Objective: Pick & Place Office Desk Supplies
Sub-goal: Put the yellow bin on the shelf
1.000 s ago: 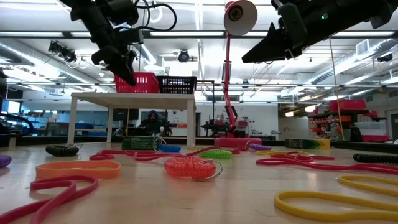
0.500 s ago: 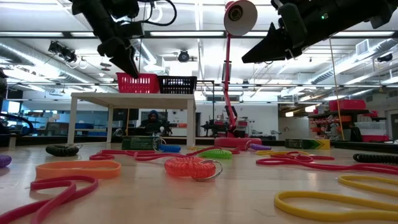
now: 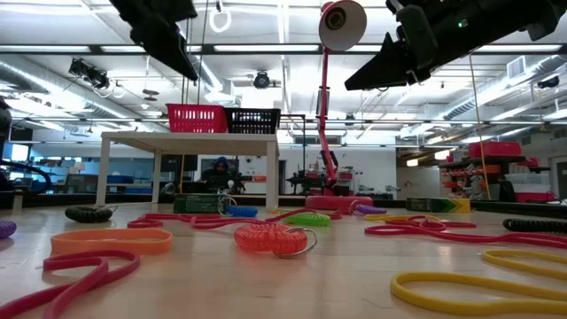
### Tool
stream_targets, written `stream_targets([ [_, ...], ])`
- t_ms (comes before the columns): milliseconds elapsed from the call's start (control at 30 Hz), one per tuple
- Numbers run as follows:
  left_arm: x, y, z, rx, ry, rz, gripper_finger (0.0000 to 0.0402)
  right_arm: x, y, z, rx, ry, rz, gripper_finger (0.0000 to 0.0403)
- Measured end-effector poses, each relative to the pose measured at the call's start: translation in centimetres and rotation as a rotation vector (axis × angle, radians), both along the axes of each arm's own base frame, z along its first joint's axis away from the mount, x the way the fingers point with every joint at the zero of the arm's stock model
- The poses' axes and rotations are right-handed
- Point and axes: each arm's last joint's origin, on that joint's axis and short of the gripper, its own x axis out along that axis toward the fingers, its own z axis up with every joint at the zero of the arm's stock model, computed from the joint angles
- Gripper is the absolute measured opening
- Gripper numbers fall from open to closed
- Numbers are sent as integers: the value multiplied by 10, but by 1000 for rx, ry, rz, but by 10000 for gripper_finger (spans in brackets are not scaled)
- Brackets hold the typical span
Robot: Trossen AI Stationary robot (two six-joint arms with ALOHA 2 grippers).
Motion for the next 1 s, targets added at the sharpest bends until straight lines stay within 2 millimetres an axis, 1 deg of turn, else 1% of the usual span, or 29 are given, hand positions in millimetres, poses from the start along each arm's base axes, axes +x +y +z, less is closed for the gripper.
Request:
stream_targets([
  [100,-8,-8,2,-33,-58,19,97,0,0,0,0,0,0,21],
  [233,-16,-19,-10,-64,-139,0,72,0,0,0,1,0,0,21],
  [433,-20,-38,-53,-95,-334,-163,16,0,0,1,8,-9,-2,21],
  [500,-20,-42,-69,-110,-393,-191,7,0,0,1,19,-18,-5,21],
  [567,-18,-46,-84,-148,-468,-249,7,0,0,1,28,-23,-8,21],
  [667,-17,-52,-108,-239,-511,-350,18,0,0,1,30,-26,-8,21],
  [733,-14,-55,-118,-281,-534,-386,27,1,0,2,31,-29,-8,21],
  [867,-9,-55,-135,-319,-504,-353,35,1,0,3,35,-41,-8,21],
  [1000,1,-53,-143,-329,-491,-322,30,1,0,3,35,-41,-8,21],
])
